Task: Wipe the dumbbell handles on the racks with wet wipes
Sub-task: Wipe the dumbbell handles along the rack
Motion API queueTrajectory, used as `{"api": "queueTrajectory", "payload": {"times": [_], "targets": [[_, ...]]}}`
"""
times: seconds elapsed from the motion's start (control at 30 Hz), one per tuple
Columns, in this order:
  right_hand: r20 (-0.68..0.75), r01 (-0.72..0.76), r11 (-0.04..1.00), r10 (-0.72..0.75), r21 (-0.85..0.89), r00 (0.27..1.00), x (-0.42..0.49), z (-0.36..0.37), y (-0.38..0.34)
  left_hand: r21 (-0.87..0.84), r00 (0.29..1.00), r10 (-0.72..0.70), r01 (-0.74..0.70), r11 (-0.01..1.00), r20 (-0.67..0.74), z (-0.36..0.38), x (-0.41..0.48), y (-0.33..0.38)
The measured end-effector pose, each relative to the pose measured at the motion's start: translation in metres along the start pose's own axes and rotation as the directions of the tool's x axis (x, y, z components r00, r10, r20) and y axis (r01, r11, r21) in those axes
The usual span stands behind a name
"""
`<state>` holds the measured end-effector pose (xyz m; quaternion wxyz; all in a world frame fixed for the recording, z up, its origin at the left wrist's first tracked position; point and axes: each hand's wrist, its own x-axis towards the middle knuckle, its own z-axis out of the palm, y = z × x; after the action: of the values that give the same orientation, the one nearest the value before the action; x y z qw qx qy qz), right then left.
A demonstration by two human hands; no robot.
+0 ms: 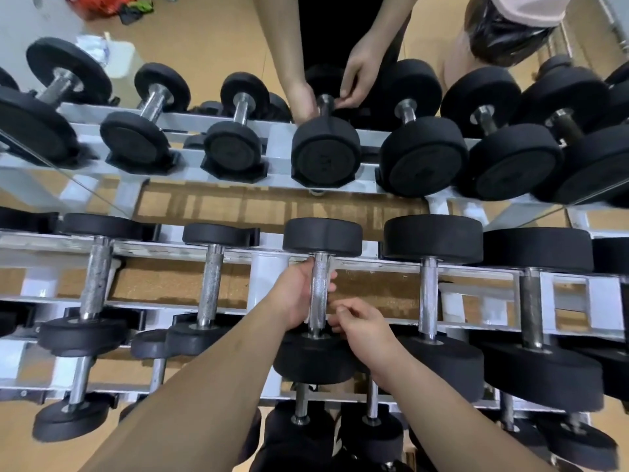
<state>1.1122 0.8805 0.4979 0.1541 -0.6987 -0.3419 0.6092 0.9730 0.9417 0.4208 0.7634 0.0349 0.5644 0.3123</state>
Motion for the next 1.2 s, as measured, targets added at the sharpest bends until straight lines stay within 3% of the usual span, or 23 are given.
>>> {"api": "queueTrajectory", "payload": {"times": [0.1, 0.3, 0.4, 0.43, 0.57, 0.63, 0.7, 0.77, 0.83, 0.87, 0.9, 0.93, 1.0, 1.13, 1.2], "targets": [[0.007, -0.003, 0.999, 0.004, -0.039, 1.000, -0.002, -0.001, 0.004, 0.052, 0.997, 0.046, -0.043, 0.998, -0.059, -0.001, 0.000, -0.011], [0.019, -0.034, 0.998, 0.033, 0.059, 0.999, -0.001, -0.008, 0.001, 0.309, 0.999, 0.026, -0.014, 0.951, -0.035, -0.018, -0.008, -0.005], [0.027, -0.032, 0.998, 0.031, 0.051, 0.999, 0.001, -0.008, 0.003, 0.350, 0.975, 0.097, -0.022, 0.936, -0.198, -0.004, -0.008, 0.013], [0.025, -0.027, 0.998, 0.026, 0.053, 0.999, 0.001, -0.007, 0.004, 0.319, 0.976, 0.105, -0.039, 0.947, -0.192, 0.001, -0.007, 0.011], [0.002, -0.006, 0.998, 0.006, 0.057, 1.000, 0.002, -0.009, 0.005, 0.152, 0.998, 0.027, -0.037, 0.988, 0.061, -0.001, -0.009, -0.009], [0.008, -0.015, 0.998, 0.015, 0.068, 1.000, 0.002, -0.009, 0.005, 0.223, 0.993, 0.024, -0.049, 0.974, 0.117, -0.012, -0.011, -0.013], [0.011, -0.027, 0.998, 0.026, 0.064, 1.000, 0.004, -0.010, 0.005, 0.301, 0.998, 0.034, -0.051, 0.952, 0.060, -0.017, -0.013, -0.014], [0.014, -0.042, 0.997, 0.041, 0.068, 0.999, 0.003, -0.013, 0.005, 0.370, 0.992, 0.085, -0.044, 0.928, -0.097, -0.014, -0.021, -0.017], [0.011, -0.046, 0.994, 0.045, 0.101, 0.999, 0.005, -0.017, 0.004, 0.441, 0.915, 0.282, -0.134, 0.887, -0.289, 0.001, -0.033, -0.018], [0.000, -0.050, 0.991, 0.051, 0.121, 0.999, 0.006, -0.018, 0.003, 0.557, 0.827, 0.460, -0.226, 0.799, -0.324, 0.011, -0.039, -0.018], [-0.007, -0.057, 0.989, 0.059, 0.139, 0.998, 0.007, -0.020, 0.003, 0.716, 0.733, 0.629, -0.293, 0.634, -0.257, 0.019, -0.044, -0.022], [-0.008, -0.067, 0.984, 0.069, 0.166, 0.998, 0.008, -0.020, 0.002, 0.841, 0.681, 0.725, -0.332, 0.428, -0.100, 0.028, -0.046, -0.030], [-0.009, -0.081, 0.967, 0.085, 0.243, 0.996, 0.007, -0.023, 0.001, 0.940, 0.725, 0.671, -0.318, 0.124, 0.157, 0.033, -0.040, -0.053], [-0.064, -0.064, 0.961, 0.084, 0.270, 0.994, 0.002, -0.035, 0.003, 0.957, 0.797, 0.535, -0.181, -0.228, 0.279, 0.029, -0.055, -0.066], [-0.082, -0.046, 0.969, 0.068, 0.244, 0.994, -0.003, -0.044, 0.003, 0.928, 0.794, 0.497, -0.222, -0.299, 0.350, 0.028, -0.076, -0.075]]}}
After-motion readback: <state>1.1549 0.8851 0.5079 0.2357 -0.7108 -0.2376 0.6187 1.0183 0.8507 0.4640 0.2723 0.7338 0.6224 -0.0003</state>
